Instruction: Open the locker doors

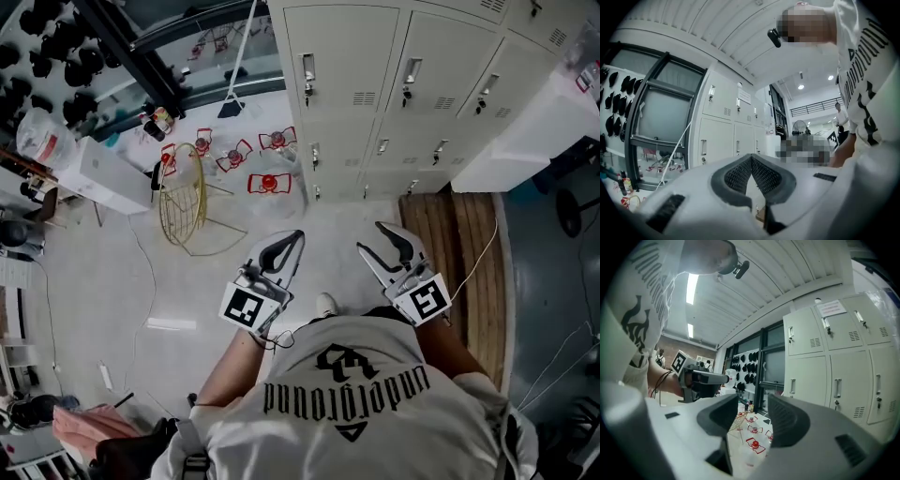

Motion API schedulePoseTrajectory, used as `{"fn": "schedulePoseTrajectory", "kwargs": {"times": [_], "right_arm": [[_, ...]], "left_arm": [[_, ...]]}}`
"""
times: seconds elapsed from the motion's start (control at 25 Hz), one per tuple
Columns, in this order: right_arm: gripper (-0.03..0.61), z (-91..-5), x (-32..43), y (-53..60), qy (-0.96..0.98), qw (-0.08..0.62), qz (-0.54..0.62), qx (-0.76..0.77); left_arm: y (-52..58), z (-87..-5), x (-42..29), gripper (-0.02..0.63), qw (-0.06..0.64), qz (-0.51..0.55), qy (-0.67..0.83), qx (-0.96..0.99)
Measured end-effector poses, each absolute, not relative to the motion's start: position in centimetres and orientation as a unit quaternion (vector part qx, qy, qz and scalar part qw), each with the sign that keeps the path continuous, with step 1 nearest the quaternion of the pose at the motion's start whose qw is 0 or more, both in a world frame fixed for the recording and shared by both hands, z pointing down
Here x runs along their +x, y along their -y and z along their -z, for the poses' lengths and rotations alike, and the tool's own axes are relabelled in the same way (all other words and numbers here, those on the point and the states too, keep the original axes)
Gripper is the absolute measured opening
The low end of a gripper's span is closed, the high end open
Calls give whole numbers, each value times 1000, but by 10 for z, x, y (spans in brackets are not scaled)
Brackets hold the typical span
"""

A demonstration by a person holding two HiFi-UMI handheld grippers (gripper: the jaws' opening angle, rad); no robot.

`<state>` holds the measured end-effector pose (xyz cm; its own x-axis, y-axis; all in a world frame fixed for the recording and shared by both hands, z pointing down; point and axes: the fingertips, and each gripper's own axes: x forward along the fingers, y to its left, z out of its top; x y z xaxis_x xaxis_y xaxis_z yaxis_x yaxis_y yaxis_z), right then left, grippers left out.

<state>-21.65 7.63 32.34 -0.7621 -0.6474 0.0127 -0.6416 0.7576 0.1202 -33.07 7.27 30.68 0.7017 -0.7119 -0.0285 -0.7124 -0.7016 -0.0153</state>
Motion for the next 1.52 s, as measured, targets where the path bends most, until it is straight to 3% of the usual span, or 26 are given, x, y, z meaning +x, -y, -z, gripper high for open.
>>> {"fn": "schedulePoseTrajectory", "kwargs": {"times": [0.92,1.52], "right_arm": [[193,-421,-256,100,960,71,13,270],[197,-577,-287,269,964,134,-46,224]], "left_arm": [[73,-374,-357,8,-30,26,-441,-897],[219,-509,-378,8,-70,86,-491,-864]]}}
